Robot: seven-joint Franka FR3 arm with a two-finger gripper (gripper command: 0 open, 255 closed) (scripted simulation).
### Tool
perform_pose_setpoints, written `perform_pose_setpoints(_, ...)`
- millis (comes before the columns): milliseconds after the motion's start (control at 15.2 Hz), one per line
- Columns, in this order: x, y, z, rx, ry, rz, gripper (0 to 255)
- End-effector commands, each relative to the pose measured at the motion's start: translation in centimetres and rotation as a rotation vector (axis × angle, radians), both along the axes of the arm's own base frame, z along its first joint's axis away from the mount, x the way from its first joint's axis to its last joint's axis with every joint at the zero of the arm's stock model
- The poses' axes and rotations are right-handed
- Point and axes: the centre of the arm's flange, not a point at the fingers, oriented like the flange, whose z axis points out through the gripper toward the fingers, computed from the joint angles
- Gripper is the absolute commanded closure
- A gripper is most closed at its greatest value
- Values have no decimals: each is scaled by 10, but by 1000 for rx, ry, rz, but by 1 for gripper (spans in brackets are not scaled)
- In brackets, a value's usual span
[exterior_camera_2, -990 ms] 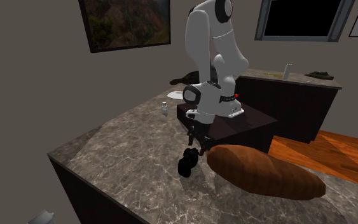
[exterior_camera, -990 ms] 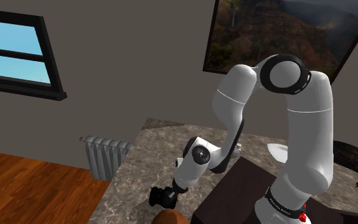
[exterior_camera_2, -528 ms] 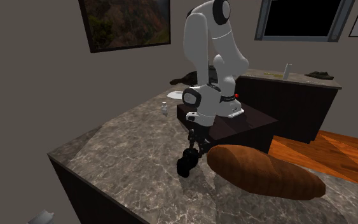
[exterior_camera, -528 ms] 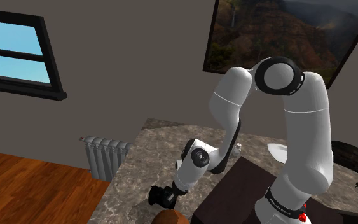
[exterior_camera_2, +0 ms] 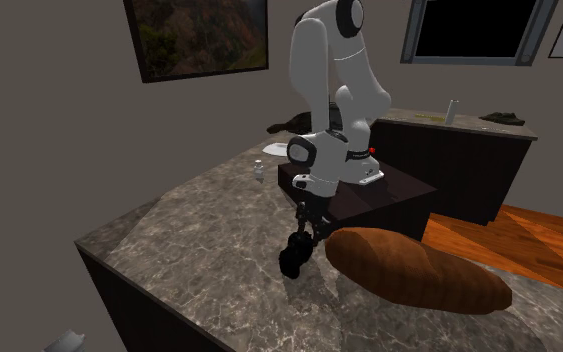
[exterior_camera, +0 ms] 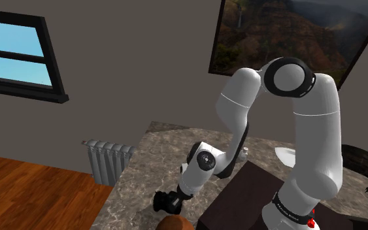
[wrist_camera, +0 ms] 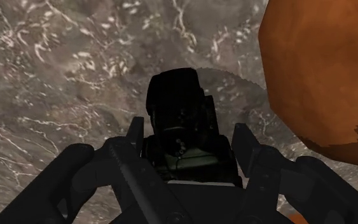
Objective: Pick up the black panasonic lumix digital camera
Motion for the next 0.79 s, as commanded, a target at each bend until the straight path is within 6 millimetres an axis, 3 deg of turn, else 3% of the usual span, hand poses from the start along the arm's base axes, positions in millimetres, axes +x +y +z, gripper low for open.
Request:
perform_pose_setpoints(0, 0, 0, 9, 0, 0, 0, 255)
perform_pose_setpoints(726, 0, 0, 67, 0, 0, 0, 255)
